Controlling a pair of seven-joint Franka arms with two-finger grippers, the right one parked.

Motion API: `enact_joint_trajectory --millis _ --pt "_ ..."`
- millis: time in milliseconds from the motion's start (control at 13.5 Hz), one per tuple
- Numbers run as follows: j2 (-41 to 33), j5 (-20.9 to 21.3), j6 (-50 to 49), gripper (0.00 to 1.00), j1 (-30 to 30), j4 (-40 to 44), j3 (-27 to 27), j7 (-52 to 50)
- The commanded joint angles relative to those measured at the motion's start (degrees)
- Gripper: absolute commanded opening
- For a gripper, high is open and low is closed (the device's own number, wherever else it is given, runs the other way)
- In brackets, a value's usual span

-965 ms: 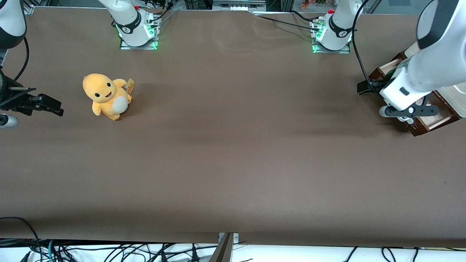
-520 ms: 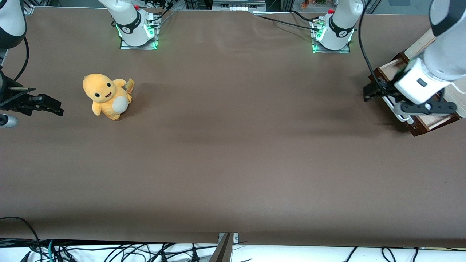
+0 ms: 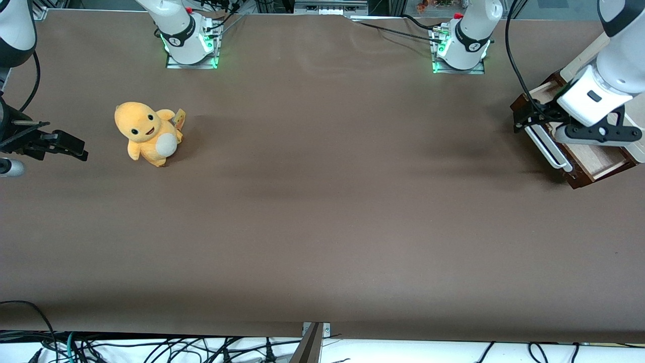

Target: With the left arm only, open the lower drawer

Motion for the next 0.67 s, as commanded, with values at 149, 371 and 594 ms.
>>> enact_joint_trajectory --millis 149,371,594 --pt "-2.27 -0.59 1.34 1.0 -2.67 -2.5 1.81 -2.39" --pt "-2.18 -0.59 1.25 1.0 -3.21 -2.41 2.52 -2.39" --pt "-2.18 -0.59 1.08 1.0 -3.38 -2.32 2.52 -2.3"
